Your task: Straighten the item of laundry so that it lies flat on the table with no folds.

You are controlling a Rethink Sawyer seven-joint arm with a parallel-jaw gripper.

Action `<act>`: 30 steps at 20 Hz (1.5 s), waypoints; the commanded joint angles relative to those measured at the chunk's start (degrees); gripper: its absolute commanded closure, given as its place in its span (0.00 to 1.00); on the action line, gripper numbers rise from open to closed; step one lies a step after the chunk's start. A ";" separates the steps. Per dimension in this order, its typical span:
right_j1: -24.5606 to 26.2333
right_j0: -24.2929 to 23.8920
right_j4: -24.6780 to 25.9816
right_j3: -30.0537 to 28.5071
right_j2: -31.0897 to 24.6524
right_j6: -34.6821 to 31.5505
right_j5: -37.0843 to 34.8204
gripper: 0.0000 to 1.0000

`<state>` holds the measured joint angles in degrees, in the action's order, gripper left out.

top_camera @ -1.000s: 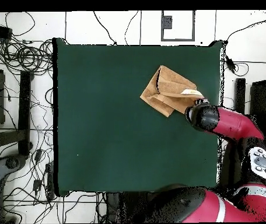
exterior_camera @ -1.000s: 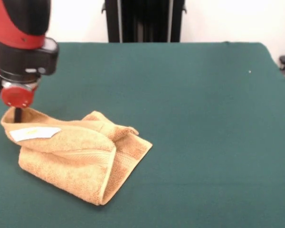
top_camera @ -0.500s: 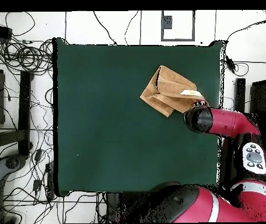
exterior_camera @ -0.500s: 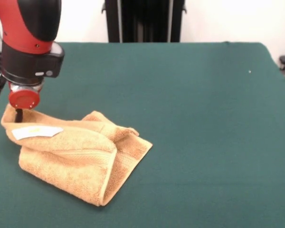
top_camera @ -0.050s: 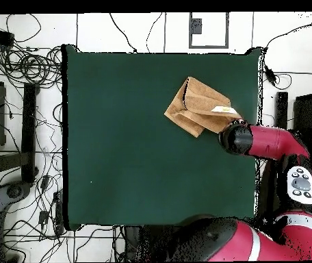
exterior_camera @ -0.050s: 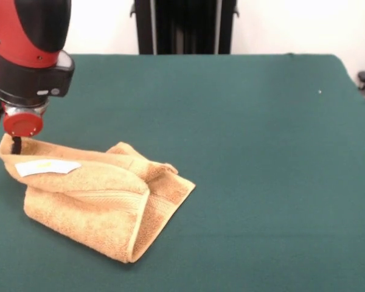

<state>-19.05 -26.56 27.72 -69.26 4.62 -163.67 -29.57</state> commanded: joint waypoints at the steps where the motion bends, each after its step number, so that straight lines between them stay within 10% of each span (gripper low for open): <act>1: -3.43 -3.34 -2.88 -0.23 -15.03 22.40 -9.67 0.00; 14: -7.10 -6.09 -6.70 -0.55 -23.18 20.13 -18.51 0.00; 24: -5.48 -11.77 -12.50 -4.83 -31.95 16.35 -10.86 0.00; 30: -6.81 -9.49 -9.91 -2.89 -29.06 14.55 -14.89 0.00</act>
<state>-26.97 -38.63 18.12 -68.47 -18.87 -161.08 -42.01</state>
